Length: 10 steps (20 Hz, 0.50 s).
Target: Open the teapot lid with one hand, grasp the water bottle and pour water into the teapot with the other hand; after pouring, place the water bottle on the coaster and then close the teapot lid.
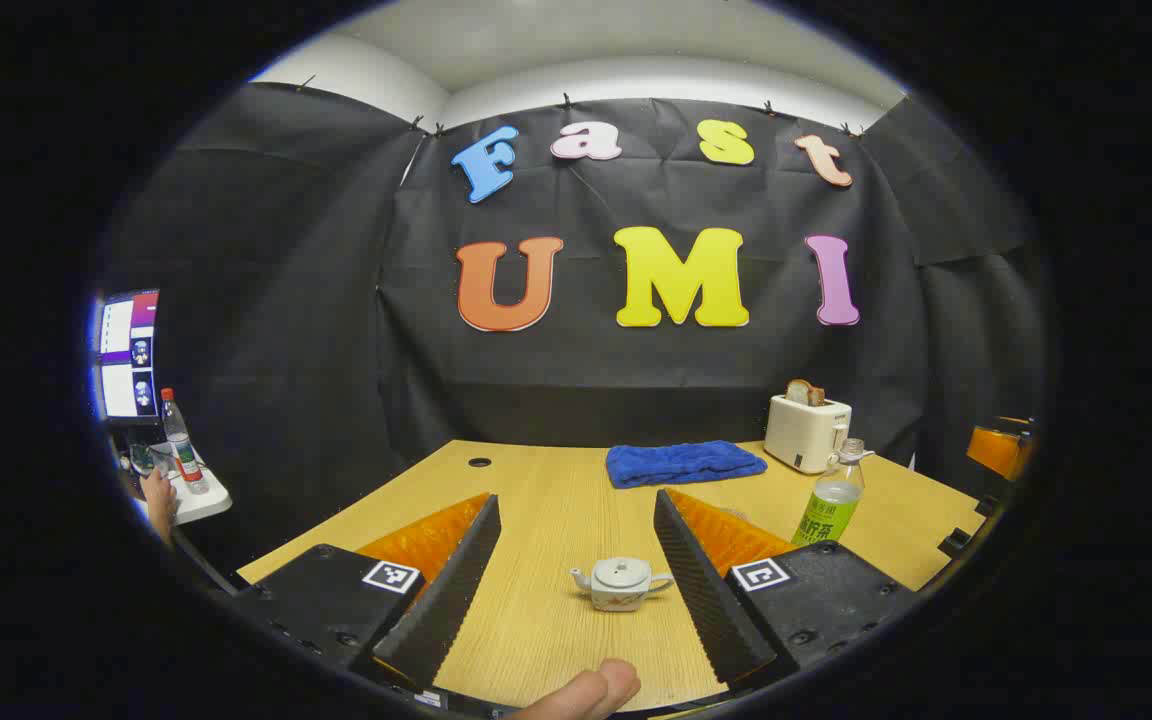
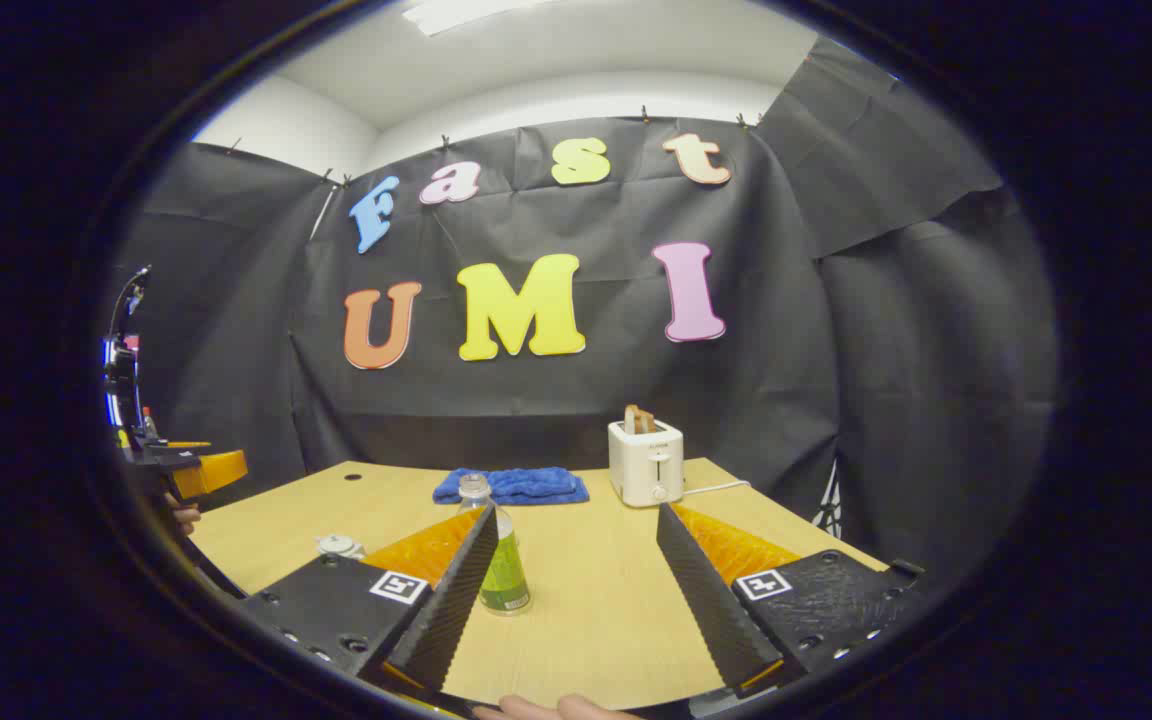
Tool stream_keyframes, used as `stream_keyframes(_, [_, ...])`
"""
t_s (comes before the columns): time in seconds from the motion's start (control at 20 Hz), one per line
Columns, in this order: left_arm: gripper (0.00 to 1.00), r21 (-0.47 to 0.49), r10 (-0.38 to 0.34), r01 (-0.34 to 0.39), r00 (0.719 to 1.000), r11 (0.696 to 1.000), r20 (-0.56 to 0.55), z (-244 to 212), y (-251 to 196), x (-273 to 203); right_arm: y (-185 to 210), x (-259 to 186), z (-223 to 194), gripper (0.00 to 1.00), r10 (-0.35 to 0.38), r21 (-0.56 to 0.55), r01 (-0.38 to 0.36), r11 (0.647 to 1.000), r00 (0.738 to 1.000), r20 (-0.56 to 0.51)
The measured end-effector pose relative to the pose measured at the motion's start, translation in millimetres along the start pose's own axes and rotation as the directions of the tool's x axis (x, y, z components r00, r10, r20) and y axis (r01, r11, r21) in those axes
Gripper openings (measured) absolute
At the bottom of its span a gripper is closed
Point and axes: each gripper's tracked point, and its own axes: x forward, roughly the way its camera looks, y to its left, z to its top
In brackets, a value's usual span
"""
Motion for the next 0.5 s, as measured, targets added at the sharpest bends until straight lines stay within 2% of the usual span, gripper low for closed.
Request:
stream_keyframes(0.2, [0.97, 0.016, -0.027, 0.027, 1.000, 1.000, -0.008, -7, -8, 5, -14, -1, -3, 0.96, -0.016, -0.002, 0.016, 1.000, 1.000, 0.019])
stream_keyframes(0.5, [0.97, 0.033, -0.035, 0.036, 0.999, 0.999, -0.039, -19, -7, 12, -17, 8, -18, 0.96, -0.005, 0.005, 0.005, 1.000, 1.000, -0.022])
